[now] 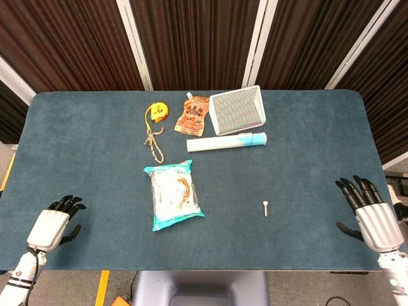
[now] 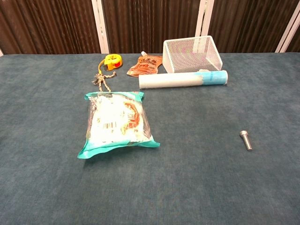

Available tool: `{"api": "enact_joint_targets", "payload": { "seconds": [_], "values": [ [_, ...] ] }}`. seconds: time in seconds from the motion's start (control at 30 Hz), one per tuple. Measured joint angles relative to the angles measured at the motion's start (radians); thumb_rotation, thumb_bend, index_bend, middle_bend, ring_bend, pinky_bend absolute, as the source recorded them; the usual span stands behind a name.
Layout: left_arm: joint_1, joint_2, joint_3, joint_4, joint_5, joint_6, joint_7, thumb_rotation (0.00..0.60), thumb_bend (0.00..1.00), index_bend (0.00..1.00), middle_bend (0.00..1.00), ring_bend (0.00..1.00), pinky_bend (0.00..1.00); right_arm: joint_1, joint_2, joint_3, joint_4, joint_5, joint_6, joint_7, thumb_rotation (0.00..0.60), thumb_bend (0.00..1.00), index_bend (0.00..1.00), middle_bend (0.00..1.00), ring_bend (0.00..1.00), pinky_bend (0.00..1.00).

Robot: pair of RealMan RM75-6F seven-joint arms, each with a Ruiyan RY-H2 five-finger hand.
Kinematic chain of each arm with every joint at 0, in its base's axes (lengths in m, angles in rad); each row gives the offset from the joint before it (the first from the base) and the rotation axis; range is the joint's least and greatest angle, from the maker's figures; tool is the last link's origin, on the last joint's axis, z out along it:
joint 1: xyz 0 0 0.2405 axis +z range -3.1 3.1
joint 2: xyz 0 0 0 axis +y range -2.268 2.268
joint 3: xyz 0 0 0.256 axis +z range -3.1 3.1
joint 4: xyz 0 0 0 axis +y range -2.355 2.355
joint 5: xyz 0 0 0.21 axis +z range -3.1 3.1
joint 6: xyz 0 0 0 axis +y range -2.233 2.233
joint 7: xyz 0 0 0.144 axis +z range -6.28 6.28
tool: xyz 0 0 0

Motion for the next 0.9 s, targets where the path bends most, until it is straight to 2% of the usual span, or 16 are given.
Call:
{"api": "enact_joint_targets", "payload": {
  "seconds": [0.3,0.4,0.47,0.53,0.57,0.6,0.63,0.73,0.9],
  "values": [
    [0.003,0.008,0.005,-0.016,-0.001,0.008,0.008,0.600,0.37,0.32,0.21,0.16,0.32,-0.001,-0.006,0.005,-0.005,-0.037,-0.029,0.015,0.600,0.12,0.21,0.22,0.13,0.21],
    [0.004,0.012,0.005,-0.022,0.001,0.013,0.003,0.600,0.38,0.32,0.21,0.16,0.32,0.009,-0.006,0.007,-0.019,-0.069,-0.030,0.011,0.600,0.12,0.22,0.29,0.20,0.22],
    [0.003,0.014,0.007,-0.024,0.004,0.014,-0.002,0.600,0.37,0.32,0.21,0.15,0.32,0.020,-0.005,0.011,-0.032,-0.098,-0.028,-0.014,0.600,0.12,0.24,0.42,0.34,0.32],
    [0.002,0.016,0.010,-0.026,0.009,0.015,-0.010,0.600,0.37,0.32,0.21,0.16,0.32,0.033,-0.006,0.017,-0.043,-0.131,-0.026,-0.056,0.600,0.12,0.26,0.60,0.52,0.59],
    [0.002,0.018,0.011,-0.027,0.013,0.017,-0.014,0.600,0.37,0.32,0.21,0.16,0.32,0.040,-0.008,0.021,-0.047,-0.146,-0.027,-0.077,0.600,0.12,0.26,0.65,0.57,0.69],
    [0.002,0.019,0.012,-0.026,0.014,0.018,-0.016,0.600,0.37,0.32,0.21,0.16,0.32,0.049,-0.010,0.025,-0.053,-0.161,-0.029,-0.098,0.600,0.12,0.27,0.73,0.65,0.85],
    [0.002,0.019,0.012,-0.026,0.013,0.018,-0.016,0.600,0.37,0.32,0.21,0.16,0.32,0.062,-0.012,0.029,-0.063,-0.180,-0.035,-0.124,0.600,0.12,0.26,0.78,0.70,0.92],
    [0.004,0.023,0.010,-0.030,0.001,0.016,-0.017,0.600,0.37,0.32,0.21,0.16,0.32,0.086,-0.008,0.032,-0.100,-0.195,-0.082,-0.146,0.600,0.12,0.28,0.87,0.79,1.00],
    [0.008,0.033,0.005,-0.047,-0.008,0.024,-0.012,0.600,0.37,0.32,0.20,0.16,0.32,0.148,0.018,0.035,-0.173,-0.187,-0.219,-0.155,0.600,0.12,0.35,0.94,0.85,1.00]
  ]
}}
